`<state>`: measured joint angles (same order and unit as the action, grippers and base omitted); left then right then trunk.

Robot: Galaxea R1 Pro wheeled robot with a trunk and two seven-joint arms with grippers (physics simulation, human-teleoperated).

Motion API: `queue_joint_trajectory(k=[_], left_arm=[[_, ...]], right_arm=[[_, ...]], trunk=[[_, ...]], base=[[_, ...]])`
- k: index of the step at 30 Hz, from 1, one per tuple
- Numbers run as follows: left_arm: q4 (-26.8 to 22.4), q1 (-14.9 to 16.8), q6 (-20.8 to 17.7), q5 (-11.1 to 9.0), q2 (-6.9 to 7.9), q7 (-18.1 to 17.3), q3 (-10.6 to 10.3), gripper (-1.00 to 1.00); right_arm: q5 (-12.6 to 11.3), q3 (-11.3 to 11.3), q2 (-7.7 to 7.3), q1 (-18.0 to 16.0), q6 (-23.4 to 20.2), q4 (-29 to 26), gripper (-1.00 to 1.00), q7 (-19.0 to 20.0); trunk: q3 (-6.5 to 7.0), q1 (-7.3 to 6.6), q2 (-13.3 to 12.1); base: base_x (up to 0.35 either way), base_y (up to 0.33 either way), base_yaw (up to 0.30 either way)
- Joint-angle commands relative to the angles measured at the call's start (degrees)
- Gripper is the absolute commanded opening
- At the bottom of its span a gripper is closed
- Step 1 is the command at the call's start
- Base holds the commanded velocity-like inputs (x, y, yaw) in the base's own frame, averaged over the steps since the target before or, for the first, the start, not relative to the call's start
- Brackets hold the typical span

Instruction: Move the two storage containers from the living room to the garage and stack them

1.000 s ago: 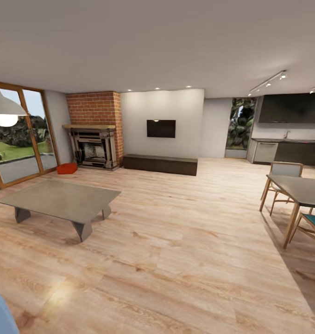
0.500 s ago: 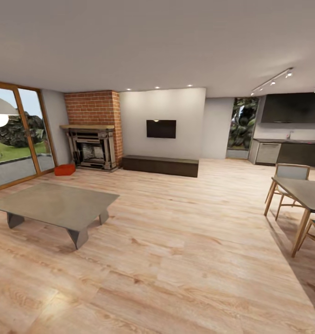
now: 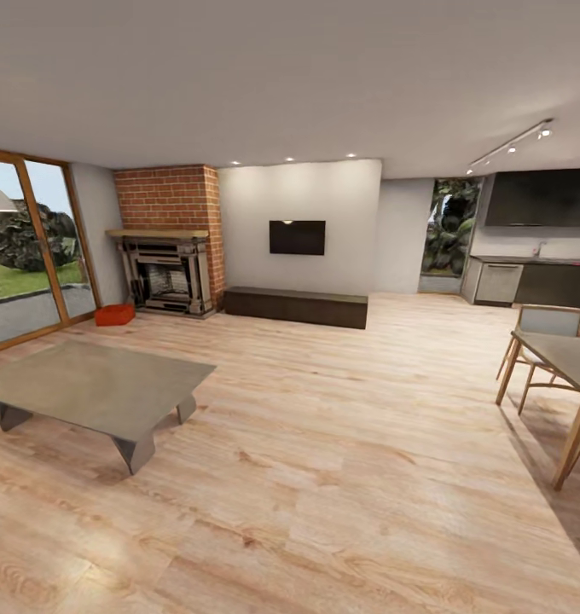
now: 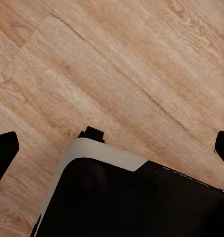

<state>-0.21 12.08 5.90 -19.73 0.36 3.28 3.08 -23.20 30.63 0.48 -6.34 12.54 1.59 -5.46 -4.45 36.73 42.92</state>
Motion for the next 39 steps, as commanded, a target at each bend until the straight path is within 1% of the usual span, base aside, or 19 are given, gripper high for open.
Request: queue_joint_trajectory(k=[1, 39], left_arm=[[0.0, 0.0, 0.2, 0.0, -0.01, 0.0, 0.3, 1.0], [0.0, 0.0, 0.0, 0.0, 0.06, 0.1, 0.3, 1.0]], right_arm=[[-0.4, 0.5, 0.05, -0.1, 0.3, 0.2, 1.0, -0.1], [-0.4, 0.5, 0.05, -0.1, 0.3, 0.2, 1.0, -0.1]], trunk=[[-0.09, 0.04, 0.1], [-0.09, 0.04, 0.1]], base=[[0.323, 0.0, 0.0], [0.323, 0.0, 0.0]])
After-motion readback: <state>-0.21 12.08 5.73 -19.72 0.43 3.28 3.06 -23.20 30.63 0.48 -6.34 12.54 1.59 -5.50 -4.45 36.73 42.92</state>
